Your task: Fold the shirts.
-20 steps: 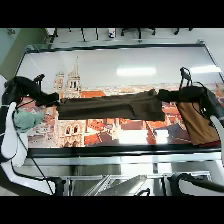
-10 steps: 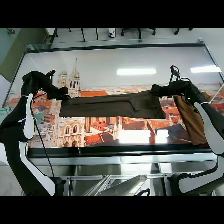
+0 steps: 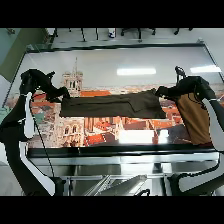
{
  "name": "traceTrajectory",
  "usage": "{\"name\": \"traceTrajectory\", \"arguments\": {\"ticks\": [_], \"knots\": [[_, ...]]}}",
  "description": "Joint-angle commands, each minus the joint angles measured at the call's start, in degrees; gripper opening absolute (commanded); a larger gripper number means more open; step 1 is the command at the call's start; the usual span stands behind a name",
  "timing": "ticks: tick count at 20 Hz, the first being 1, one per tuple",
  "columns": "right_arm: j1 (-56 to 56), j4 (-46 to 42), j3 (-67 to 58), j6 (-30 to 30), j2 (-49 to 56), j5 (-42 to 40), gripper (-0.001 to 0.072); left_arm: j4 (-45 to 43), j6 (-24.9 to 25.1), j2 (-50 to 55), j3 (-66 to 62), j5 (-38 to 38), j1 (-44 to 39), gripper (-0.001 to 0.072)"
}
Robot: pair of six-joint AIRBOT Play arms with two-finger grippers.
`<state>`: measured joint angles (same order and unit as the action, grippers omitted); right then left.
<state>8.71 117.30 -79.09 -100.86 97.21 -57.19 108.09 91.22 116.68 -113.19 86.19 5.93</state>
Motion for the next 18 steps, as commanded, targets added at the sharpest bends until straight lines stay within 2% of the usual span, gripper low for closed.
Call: {"name": "traceTrajectory", "arguments": {"ticks": [1, 7, 8, 9, 10, 11, 12, 13, 14, 15, 18], "knots": [[2.86, 4.26, -0.55, -2.32, 2.60, -5.42, 0.0707, -0.17, -0.39, -3.72, -0.11, 0.46, 0.13, 0.0668], [3.56, 9.68, -0.57, -4.52, 8.72, -5.44, 0.0686, 0.04, -0.44, -10.78, -0.09, -0.68, 2.60, 0.0667], [3.45, 11.63, -0.57, -6.16, 9.60, -5.84, 0.0535, 0.11, -0.44, -11.98, -0.11, -0.68, 2.80, 0.0667], [3.19, 13.86, -0.57, -7.63, 10.40, -6.27, 0.0480, 0.11, -0.44, -13.29, -0.09, -0.74, 2.80, 0.0667], [2.86, 16.00, -0.57, -8.61, 11.28, -6.64, 0.0474, 0.57, -0.44, -14.32, -0.09, -0.76, 2.78, 0.0666], [2.45, 17.00, -0.57, -9.44, 11.98, -6.88, 0.0367, 2.73, -0.44, -15.23, -0.09, -0.74, 2.80, 0.0667], [1.99, 17.20, -0.57, -10.05, 12.59, -7.08, 0.0228, 4.98, -0.44, -15.91, -0.09, -0.74, 2.80, 0.0664], [1.73, 17.38, -0.57, -10.34, 12.90, -7.08, 0.0160, 7.93, -0.33, -16.52, -0.09, -0.70, 2.80, 0.0517], [1.53, 17.51, -0.57, -11.30, 12.92, -7.06, 0.0018, 10.95, 0.22, -16.94, -0.09, -0.70, 2.60, 0.0262], [1.53, 17.73, -0.63, -11.93, 12.76, -7.08, 0.0019, 13.20, 1.53, -17.33, -0.09, -0.79, 2.14, 0.0041], [1.60, 17.77, -1.11, -11.87, 10.95, -7.15, 0.0018, 13.44, 2.38, -17.90, -0.02, -0.72, -2.25, 0.0020]]}}
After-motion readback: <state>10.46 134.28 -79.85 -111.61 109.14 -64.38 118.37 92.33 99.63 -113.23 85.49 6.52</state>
